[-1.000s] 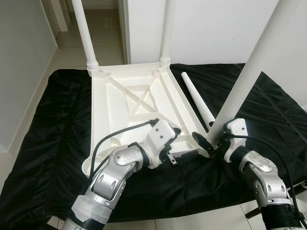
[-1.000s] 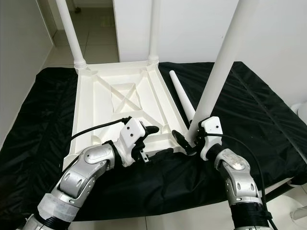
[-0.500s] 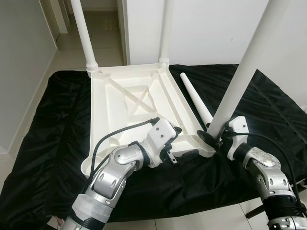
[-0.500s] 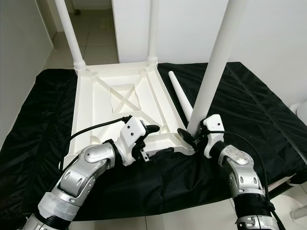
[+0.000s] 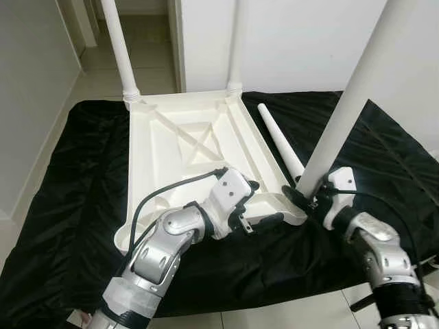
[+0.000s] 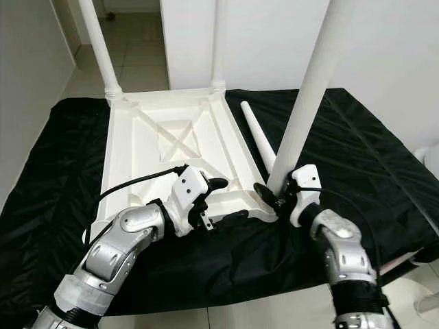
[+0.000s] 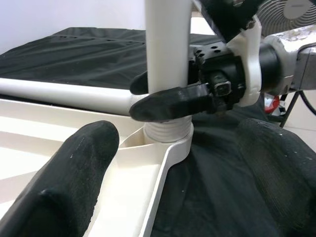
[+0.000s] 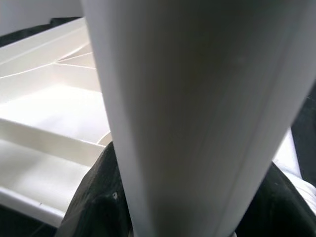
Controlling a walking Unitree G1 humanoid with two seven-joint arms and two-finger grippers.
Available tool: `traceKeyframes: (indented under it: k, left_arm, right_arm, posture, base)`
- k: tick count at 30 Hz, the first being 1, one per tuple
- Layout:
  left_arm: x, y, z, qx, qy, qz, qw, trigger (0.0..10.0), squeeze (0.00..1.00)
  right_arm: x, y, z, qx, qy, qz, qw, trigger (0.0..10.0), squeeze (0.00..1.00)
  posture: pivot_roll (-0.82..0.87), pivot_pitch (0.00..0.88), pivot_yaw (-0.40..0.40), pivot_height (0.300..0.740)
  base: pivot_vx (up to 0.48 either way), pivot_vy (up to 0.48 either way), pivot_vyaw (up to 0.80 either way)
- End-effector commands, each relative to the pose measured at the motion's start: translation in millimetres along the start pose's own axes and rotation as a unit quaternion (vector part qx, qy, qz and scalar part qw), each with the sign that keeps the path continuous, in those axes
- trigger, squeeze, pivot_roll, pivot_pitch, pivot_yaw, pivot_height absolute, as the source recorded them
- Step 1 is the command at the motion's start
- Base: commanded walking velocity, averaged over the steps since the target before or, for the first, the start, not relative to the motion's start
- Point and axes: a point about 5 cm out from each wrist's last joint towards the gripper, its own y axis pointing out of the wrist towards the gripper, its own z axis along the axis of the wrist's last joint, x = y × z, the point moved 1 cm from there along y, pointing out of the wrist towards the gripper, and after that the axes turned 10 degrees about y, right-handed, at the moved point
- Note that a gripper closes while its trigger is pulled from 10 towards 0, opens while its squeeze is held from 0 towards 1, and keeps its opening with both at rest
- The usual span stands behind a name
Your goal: Building children table
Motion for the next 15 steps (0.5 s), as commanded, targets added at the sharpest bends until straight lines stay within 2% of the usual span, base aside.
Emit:
traceKeyframes:
  k: [1,7,9,11,15]
  left_arm:
    - [-3.2,-0.6,-3,-0.012,-0.005,0.028,1.0,10.0,0.0]
    - [-2.4,-1.5,-3,-0.012,-0.006,0.028,1.0,10.0,0.0]
    - [-2.5,-1.5,-4,-0.013,-0.008,0.028,0.999,10.0,0.0]
    - [-2.3,-1.7,-4,-0.013,-0.008,0.029,0.999,10.0,0.0]
    - [-2.3,-1.7,-4,-0.013,-0.008,0.029,0.999,10.0,0.0]
  right_arm:
    - [-3.9,4.7,-6,-0.013,0.004,-0.043,0.999,10.0,0.0]
    - [-7.7,7.8,-3,-0.001,0.031,-0.083,0.996,10.0,0.0]
    - [-11.7,11.6,-2,0.011,0.053,-0.15,0.987,10.0,0.0]
    - [-15.1,12.1,-7,0.021,0.082,-0.225,0.971,10.0,0.0]
    - [-15.1,12.1,-7,0.021,0.082,-0.225,0.971,10.0,0.0]
  posture:
    - [-0.11,0.006,0.007,0.74]
    - [-0.11,0.013,0.005,0.74]
    - [-0.11,0.014,0.004,0.74]
    - [-0.1,0.012,0.003,0.74]
    - [-0.1,0.012,0.003,0.74]
  base:
    - [0.0,0.0,0.0]
    - [0.0,0.0,0.0]
    - [0.0,0.0,0.0]
    - [0.0,0.0,0.0]
    - [0.0,0.0,0.0]
